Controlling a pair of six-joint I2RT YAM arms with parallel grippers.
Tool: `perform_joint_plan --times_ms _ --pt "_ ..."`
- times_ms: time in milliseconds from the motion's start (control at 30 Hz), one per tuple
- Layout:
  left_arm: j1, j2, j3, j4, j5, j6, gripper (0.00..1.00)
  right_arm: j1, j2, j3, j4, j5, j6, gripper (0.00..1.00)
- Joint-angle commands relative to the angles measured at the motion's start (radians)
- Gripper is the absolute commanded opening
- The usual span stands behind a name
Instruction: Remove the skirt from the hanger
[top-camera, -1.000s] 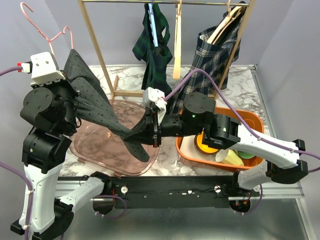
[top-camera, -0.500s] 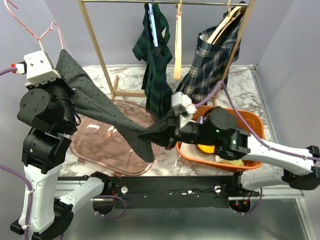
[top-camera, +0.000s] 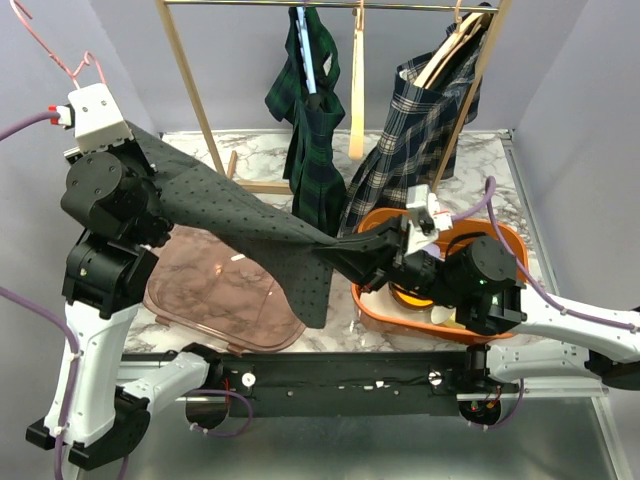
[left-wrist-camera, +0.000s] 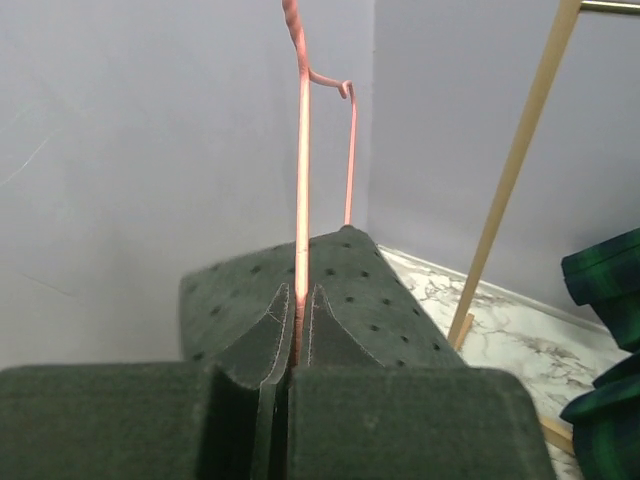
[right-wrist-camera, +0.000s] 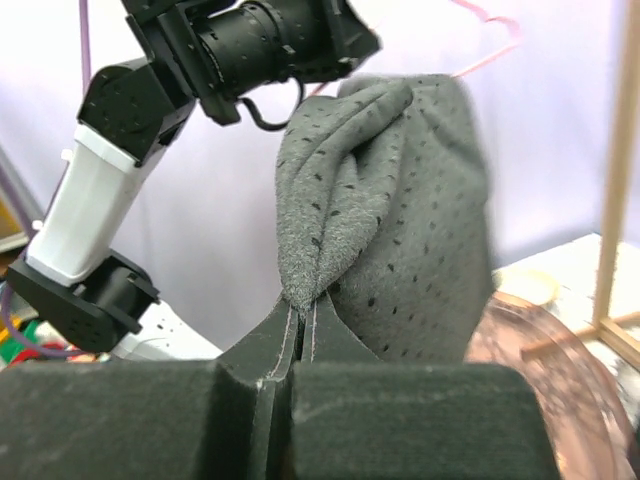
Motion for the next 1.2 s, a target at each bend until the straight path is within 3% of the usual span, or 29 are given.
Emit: perform_joint_plan --times_ms 0,167,267,367,467,833,1067,1167 --pt "0.010 -0.002 -0.001 0.094 -0.134 0.072 0.00 0.009 -0.080 -0.005 0.103 0.139 -0.029 0.01" --pt "0.010 0.033 0.013 0.102 -0.197 0.100 0.00 0.011 -0.114 -0.044 0.130 0.153 -0.028 0.01" --pt "0.010 0.027 0.038 0.018 -0.066 0.011 0.00 0.009 -0.093 -0.020 0.120 0.141 -0.063 0.01" --pt "0.010 0.019 0.079 -0.045 0.068 -0.052 0.00 0.011 0.007 0.088 -0.011 0.133 -0.077 0.01" --pt "0.010 -0.011 0.076 -0.047 0.145 -0.072 0.00 0.011 0.091 0.156 -0.057 0.038 -0.095 0.01" --pt "0.010 -0.108 0.082 -0.045 0.303 -0.167 0.00 0.008 0.370 0.457 -0.063 0.064 -0.180 0.01" --pt "0.010 -0.153 0.073 -0.001 0.355 -0.202 0.00 0.008 0.467 0.567 0.138 0.221 -0.307 0.01" --pt "0.010 -0.165 0.056 0.008 0.354 -0.223 0.00 0.008 0.504 0.613 0.174 0.189 -0.364 0.01"
